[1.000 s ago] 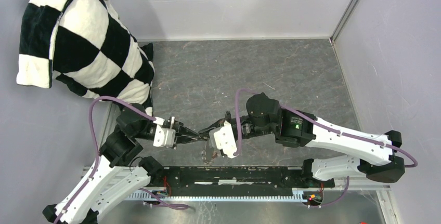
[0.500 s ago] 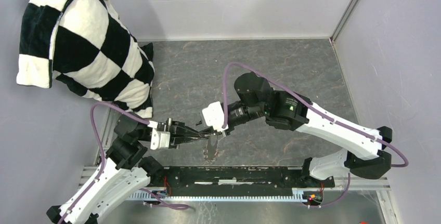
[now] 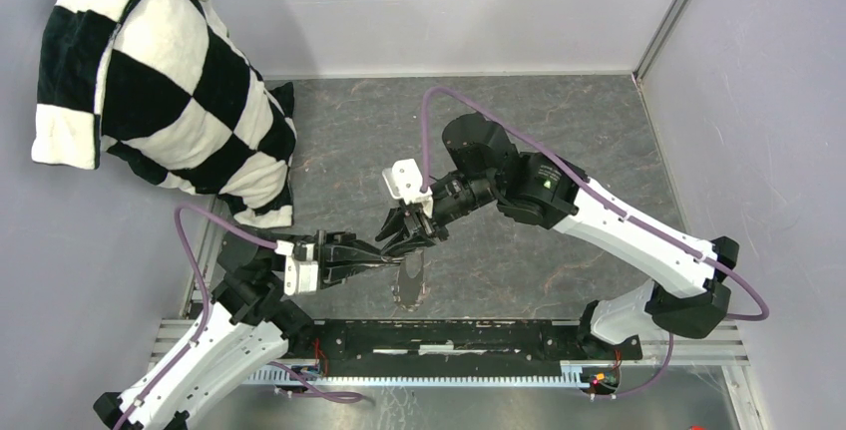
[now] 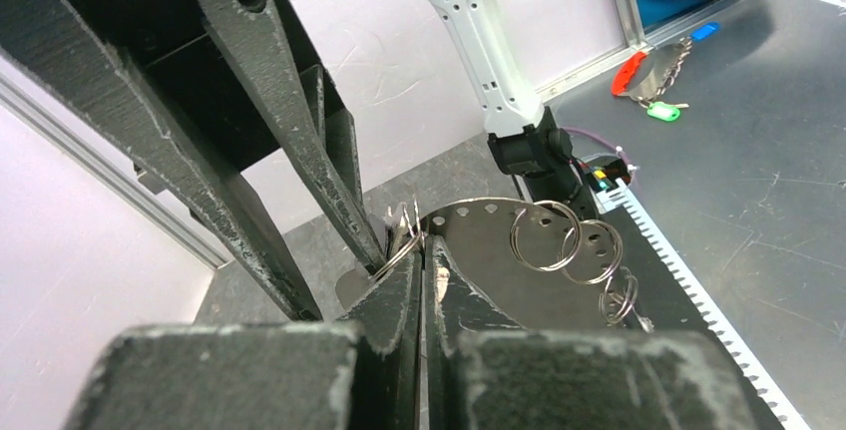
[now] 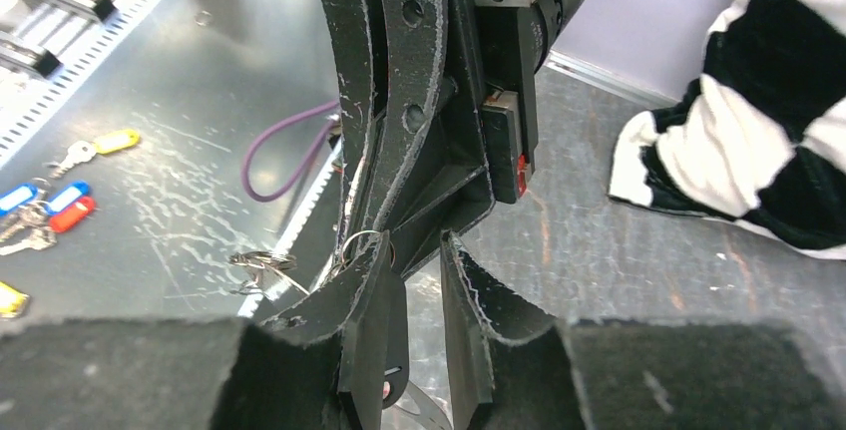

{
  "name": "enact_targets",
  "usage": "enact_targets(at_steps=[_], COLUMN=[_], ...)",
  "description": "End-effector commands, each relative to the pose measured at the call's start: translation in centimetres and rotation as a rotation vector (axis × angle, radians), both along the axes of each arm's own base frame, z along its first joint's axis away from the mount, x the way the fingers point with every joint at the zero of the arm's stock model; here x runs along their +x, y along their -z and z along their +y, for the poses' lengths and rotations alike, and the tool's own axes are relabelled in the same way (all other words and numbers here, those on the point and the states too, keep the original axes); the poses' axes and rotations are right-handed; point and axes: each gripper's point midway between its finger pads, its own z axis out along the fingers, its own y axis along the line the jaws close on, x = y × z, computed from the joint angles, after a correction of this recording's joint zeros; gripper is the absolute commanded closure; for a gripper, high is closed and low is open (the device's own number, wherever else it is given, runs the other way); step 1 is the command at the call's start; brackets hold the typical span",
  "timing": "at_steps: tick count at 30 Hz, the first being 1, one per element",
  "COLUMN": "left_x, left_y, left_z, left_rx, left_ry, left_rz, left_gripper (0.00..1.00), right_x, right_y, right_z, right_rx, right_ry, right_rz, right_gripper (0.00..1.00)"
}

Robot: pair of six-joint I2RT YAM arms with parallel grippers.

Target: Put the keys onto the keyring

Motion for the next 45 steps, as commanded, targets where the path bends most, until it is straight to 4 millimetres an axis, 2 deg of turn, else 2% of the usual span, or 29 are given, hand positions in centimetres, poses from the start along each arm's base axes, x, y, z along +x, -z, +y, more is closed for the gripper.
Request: enact_targets(at_steps=[1, 4, 9, 12, 17, 22, 29, 37, 45], left_x=[-0.9, -1.0, -0.7, -0.3, -0.1, -0.1, -0.5, -0.9, -0.9], left_y=[-3.8, -4.2, -5.0, -5.3, -6.8, -8.1, -8.9, -6.9, -5.2], left_z=[0.5, 0.6, 0.6, 0.4, 0.3, 0.2, 0.3, 0.3, 0.1], left_rx=[-0.129, -0.148, -0.188, -0.209, -0.253, -0.294, -0.332, -0.295, -0.241], left_ry=[0.012, 0.009, -0.008, -0.019, -0.015, -0.006, 0.006, 0.003, 0.004], left_rz=[-0.141, -0.187, -0.238, -0.247, -0.207, -0.138, -0.157, -0.269, -0.300], left_gripper=[0.98, 0.98, 0.98, 0.98, 0.98, 0.98, 0.98, 0.98, 0.98], right_x=[0.5, 0.4, 0.7, 0.9, 1.9, 2.2, 2.6, 2.0, 2.2], right_y=[0.5, 0.4, -0.9, -0.6, -0.7, -0.9, -1.8, -2.0, -2.0], right_z=[1.6, 1.6, 1.3, 1.3, 1.5, 2.2, 2.9, 2.9, 2.8], right_rx=[-0.015, -0.019, -0.012, -0.025, -0.059, -0.055, -0.041, -0.008, -0.006], right_ry=[0.000, -0.005, 0.017, 0.036, 0.056, 0.029, 0.021, 0.010, 0.030], right_rz=[0.093, 0.117, 0.092, 0.099, 0.052, 0.010, -0.017, 0.022, 0.020], right_gripper=[0.70, 0.70, 0.68, 0.66, 0.63, 0.65, 0.66, 0.70, 0.61])
